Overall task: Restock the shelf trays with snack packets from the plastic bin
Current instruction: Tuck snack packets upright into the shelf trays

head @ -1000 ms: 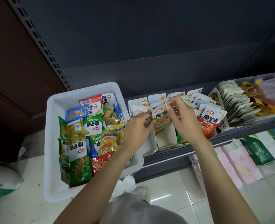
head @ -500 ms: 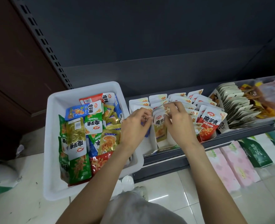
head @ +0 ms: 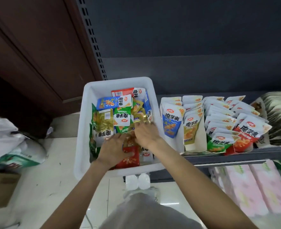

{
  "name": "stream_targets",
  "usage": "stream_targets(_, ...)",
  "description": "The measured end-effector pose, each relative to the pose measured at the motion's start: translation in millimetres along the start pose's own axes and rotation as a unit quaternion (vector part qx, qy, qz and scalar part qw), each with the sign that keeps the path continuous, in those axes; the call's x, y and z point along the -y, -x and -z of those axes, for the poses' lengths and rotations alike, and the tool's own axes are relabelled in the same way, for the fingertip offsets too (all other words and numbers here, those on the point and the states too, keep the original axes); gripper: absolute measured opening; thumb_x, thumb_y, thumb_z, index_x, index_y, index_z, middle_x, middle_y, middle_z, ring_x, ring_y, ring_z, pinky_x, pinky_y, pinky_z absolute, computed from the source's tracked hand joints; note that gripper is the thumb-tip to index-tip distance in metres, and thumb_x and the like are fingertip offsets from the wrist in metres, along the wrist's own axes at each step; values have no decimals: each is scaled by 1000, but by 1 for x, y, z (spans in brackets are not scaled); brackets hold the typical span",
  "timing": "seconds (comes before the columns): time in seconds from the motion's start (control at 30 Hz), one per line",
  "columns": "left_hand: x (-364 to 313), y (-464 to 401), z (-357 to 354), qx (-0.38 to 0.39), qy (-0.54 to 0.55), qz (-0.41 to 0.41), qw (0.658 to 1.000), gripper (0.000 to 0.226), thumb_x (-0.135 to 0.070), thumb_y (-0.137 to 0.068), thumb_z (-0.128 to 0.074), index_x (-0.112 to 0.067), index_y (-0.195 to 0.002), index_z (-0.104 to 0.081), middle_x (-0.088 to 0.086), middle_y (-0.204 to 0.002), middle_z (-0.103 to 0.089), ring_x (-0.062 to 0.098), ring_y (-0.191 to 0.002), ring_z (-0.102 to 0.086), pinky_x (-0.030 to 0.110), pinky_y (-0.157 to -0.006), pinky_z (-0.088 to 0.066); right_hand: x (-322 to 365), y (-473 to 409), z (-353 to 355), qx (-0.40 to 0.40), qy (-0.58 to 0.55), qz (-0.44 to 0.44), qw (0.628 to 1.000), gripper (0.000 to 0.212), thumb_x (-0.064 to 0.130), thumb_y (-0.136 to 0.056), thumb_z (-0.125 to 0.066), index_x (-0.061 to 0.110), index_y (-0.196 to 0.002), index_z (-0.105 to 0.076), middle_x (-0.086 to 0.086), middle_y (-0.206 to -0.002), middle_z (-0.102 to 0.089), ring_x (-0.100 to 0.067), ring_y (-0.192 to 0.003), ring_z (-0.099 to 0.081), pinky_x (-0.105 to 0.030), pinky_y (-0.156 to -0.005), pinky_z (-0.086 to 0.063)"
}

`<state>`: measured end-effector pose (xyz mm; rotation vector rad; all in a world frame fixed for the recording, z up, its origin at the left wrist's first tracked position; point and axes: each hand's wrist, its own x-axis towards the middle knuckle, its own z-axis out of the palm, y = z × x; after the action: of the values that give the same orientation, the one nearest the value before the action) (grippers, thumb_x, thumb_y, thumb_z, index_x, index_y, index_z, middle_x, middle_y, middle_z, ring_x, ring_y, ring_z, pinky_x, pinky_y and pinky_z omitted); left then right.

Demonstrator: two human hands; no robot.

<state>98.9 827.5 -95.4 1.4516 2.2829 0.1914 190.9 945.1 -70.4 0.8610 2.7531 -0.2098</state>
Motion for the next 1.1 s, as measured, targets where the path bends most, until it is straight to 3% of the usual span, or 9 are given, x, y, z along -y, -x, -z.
stream_targets(0.17, -7, 1, -3, -13, -60, 22, 998, 69, -44, -79, -69, -22, -135, -35, 2, -129, -45, 21, -120, -47, 35, -95, -44, 3, -14, -5, 27, -26, -38, 999, 55, 9, -84, -66, 2, -132, -39, -22, -138, -35, -37, -122, -43, -40, -96, -43)
stream_targets(0.3, -1, 3, -2, -100, 61, 23, 993, 61, -34, -80, -70, -22, -132, -40, 1, -124, -48, 22, -111, -54, 36, -83, -49, 3, 6, 17, -108, -28, 4, 994, 21, 6, -93, -52, 8, -114, -53, -9, -107, -61, -24, -90, -62, -32, -68, -44)
stream_targets(0.43, 6, 6, 8, -205, 215, 26, 955, 45, -28, -83, -69, -19, -123, -52, -5, -118, -55, 13, -101, -57, 29, -76, -51, -11, 42, 46, -251, -117, -26, 961, 8, 17, -96, -53, 12, -102, -53, 1, -79, -60, -17, -69, -58, -24, -54, -39)
stream_targets(0.57, -14, 16, 32, -205, 490, 114, 839, 28, -31, -87, -63, -22, -113, -59, -12, -110, -61, 5, -102, -58, 26, -86, -49, -27, 73, 53, -376, -406, -104, 826, 9, 17, -91, -61, 18, -90, -52, 12, -79, -61, -9, -66, -56, -20, -54, -43)
stream_targets(0.67, -36, 27, 52, -137, 650, 105, 740, 15, -32, -88, -59, -25, -102, -59, -3, -108, -67, 10, -99, -65, 26, -88, -49, -32, 87, 47, -337, -643, -147, 672, 20, 8, -91, -60, 21, -83, -47, 9, -81, -66, -8, -69, -63, -29, -55, -53)
stream_targets(0.77, -55, 33, 64, -113, 706, 64, 696, 17, -31, -86, -58, -27, -103, -58, 1, -102, -72, 12, -93, -69, 20, -77, -53, -30, 98, 38, -311, -725, -149, 597, 20, 2, -90, -59, 20, -90, -49, 5, -87, -69, -3, -68, -65, -25, -52, -54)
stream_targets(0.9, -68, 32, 68, -147, 707, 74, 687, 11, -23, -88, -60, -25, -97, -66, -2, -93, -74, 12, -86, -70, 18, -66, -54, -36, 112, 28, -287, -735, -109, 605, 32, 3, -90, -59, 25, -111, -51, 6, -95, -72, -9, -76, -69, -24, -50, -53)
stream_targets(1.0, -74, 28, 69, -136, 682, 56, 716, 14, -20, -89, -59, -18, -99, -68, 2, -95, -74, 14, -86, -69, 19, -67, -54, -44, 119, 20, -276, -727, -103, 620, 30, 1, -89, -59, 22, -109, -52, 6, -94, -71, -11, -78, -69, -26, -49, -55)
stream_targets(1.1, -86, 23, 70, -124, 653, 32, 746, 17, -20, -90, -58, -14, -102, -69, 1, -91, -73, 13, -81, -68, 19, -66, -53, -54, 127, 8, -285, -668, -119, 677, 26, 9, -87, -64, 25, -105, -53, 7, -99, -70, -13, -87, -69, -27, -58, -55)
